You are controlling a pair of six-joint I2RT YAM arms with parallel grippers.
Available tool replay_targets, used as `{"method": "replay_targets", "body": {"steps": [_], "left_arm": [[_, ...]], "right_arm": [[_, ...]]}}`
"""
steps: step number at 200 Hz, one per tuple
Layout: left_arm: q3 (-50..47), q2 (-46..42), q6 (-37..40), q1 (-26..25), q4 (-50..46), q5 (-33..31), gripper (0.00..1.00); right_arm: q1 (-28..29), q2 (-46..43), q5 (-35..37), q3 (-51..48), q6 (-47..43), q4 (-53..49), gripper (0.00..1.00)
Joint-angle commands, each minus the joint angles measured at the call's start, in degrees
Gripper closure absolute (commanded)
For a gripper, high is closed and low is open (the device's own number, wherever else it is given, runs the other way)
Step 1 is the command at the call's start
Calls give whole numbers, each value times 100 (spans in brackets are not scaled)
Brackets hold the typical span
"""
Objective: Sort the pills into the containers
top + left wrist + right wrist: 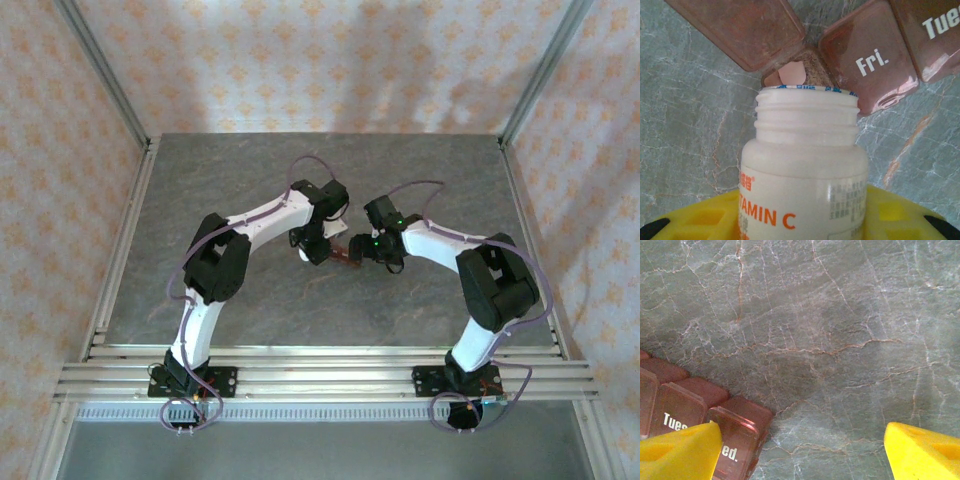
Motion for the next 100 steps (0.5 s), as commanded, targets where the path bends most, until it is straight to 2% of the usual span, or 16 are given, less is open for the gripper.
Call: {"method": "replay_targets", "body": {"steps": [1, 100], "left_arm": [[181, 116, 80, -19, -288, -187, 100], [445, 185, 125, -26, -454, -203, 100]], "right_arm": [[26, 148, 162, 41, -72, -194, 15], [25, 155, 171, 34, -75, -190, 15]]}}
